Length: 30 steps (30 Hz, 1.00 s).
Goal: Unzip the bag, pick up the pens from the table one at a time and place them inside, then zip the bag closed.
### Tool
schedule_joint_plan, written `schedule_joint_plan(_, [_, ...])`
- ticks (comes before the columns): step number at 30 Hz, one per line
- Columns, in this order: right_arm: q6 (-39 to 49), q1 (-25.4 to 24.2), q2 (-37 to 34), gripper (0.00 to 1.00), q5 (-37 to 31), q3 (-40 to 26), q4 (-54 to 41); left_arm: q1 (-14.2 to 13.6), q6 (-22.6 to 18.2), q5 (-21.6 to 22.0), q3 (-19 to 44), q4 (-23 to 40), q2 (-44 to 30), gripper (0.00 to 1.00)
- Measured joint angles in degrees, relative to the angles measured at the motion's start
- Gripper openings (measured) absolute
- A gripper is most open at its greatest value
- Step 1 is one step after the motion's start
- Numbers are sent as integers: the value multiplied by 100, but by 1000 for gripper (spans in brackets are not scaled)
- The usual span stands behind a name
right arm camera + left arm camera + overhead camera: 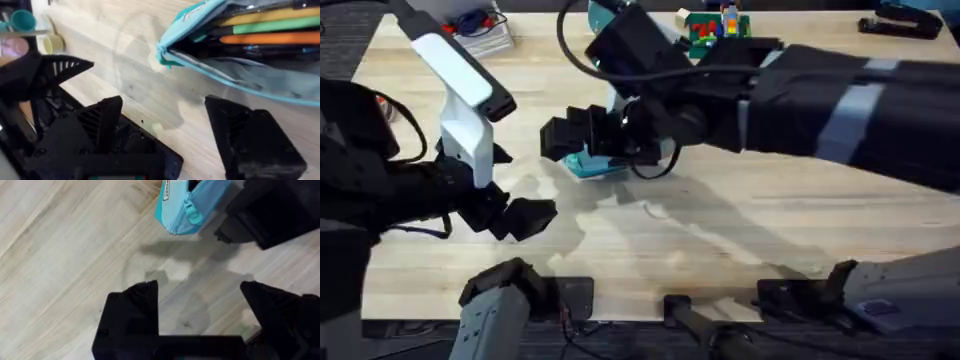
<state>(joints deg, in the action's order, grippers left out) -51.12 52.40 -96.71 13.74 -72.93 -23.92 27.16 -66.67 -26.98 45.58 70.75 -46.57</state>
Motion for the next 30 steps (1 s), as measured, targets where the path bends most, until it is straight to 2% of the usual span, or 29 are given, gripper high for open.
schedule_joint_plan(26, [-973, 138, -951, 996, -146, 4, 1160, 0, 0, 0, 0, 2, 0, 993])
schedule_joint_plan(30, [-1022, 138, -981, 938, -295, 4, 1161, 0, 0, 0, 0, 2, 0, 993])
